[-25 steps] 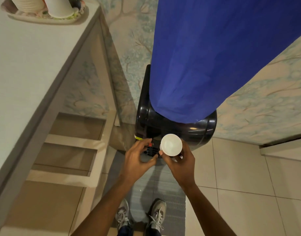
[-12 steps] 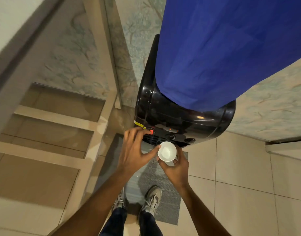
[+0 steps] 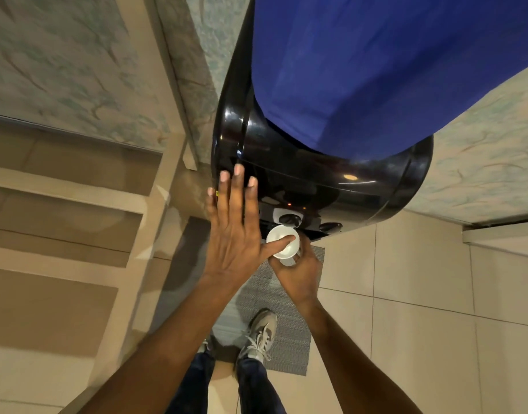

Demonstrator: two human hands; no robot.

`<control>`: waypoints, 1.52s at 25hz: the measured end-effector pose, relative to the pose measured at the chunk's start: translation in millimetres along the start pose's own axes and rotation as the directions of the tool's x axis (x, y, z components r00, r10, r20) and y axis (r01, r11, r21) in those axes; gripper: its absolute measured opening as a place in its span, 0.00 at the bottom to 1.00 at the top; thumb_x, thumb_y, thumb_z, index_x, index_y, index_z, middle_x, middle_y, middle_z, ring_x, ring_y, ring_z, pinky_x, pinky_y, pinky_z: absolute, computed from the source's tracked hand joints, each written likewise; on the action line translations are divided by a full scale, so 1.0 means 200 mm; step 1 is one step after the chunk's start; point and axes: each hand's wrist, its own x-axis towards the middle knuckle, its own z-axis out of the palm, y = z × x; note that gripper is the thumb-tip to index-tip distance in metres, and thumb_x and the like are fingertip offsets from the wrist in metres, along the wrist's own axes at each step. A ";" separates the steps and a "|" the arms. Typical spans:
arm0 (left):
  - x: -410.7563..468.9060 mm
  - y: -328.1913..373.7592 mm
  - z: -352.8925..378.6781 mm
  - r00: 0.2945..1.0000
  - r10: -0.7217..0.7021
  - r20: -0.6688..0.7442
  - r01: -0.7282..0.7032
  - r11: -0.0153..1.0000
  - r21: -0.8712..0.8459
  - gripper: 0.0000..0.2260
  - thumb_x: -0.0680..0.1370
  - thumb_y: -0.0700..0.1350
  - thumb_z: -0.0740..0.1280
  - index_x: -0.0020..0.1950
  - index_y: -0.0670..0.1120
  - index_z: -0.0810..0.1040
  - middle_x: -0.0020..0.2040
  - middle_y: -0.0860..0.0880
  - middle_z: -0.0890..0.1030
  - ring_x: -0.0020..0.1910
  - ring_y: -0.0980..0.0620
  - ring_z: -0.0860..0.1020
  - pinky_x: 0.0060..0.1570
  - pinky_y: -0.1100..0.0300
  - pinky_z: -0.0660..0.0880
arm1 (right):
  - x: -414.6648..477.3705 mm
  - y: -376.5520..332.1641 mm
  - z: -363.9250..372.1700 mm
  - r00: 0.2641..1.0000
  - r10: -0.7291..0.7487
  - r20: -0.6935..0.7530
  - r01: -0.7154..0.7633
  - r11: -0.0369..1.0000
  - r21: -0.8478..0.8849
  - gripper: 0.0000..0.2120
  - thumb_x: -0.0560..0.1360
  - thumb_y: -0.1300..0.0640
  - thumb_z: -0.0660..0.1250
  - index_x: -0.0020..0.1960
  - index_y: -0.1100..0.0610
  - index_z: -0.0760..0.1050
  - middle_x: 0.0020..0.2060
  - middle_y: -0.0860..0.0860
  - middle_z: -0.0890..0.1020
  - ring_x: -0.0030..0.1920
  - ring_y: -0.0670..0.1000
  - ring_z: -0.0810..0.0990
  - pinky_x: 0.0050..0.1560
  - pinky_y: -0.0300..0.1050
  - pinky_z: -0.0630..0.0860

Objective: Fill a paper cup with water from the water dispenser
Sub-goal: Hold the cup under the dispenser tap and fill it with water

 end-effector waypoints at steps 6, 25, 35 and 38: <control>0.04 -0.02 0.08 0.994 0.086 -0.066 -0.085 0.996 0.013 0.61 0.72 0.74 0.71 0.84 0.44 0.36 0.85 0.46 0.34 0.85 0.44 0.36 0.84 0.44 0.39 | 0.09 0.03 0.07 0.999 0.014 -0.033 -0.013 0.999 0.041 0.30 0.65 0.57 0.84 0.64 0.58 0.77 0.51 0.52 0.88 0.50 0.50 0.88 0.51 0.46 0.85; 0.04 -0.10 0.18 0.991 -0.029 -0.130 0.033 0.999 0.027 0.63 0.66 0.80 0.69 0.85 0.52 0.38 0.81 0.39 0.48 0.82 0.35 0.50 0.83 0.42 0.48 | 0.15 0.04 0.16 0.997 -0.001 -0.076 0.014 0.986 0.164 0.21 0.66 0.48 0.76 0.57 0.45 0.76 0.44 0.33 0.84 0.48 0.36 0.85 0.48 0.34 0.82; 0.04 -0.09 0.17 0.991 -0.039 -0.126 0.041 0.999 0.008 0.64 0.66 0.80 0.71 0.85 0.52 0.37 0.79 0.34 0.54 0.80 0.31 0.54 0.84 0.43 0.47 | 0.21 0.03 0.22 0.993 -0.018 -0.112 0.034 0.989 0.144 0.25 0.65 0.46 0.73 0.56 0.61 0.79 0.45 0.50 0.85 0.45 0.40 0.83 0.46 0.30 0.77; 0.05 -0.08 0.17 0.992 -0.039 -0.123 0.041 0.999 0.009 0.64 0.66 0.80 0.71 0.85 0.52 0.37 0.79 0.34 0.54 0.79 0.30 0.54 0.84 0.44 0.46 | 0.21 0.04 0.21 0.995 -0.003 -0.100 0.017 0.990 0.143 0.25 0.65 0.46 0.74 0.57 0.61 0.78 0.46 0.48 0.84 0.47 0.42 0.84 0.49 0.40 0.82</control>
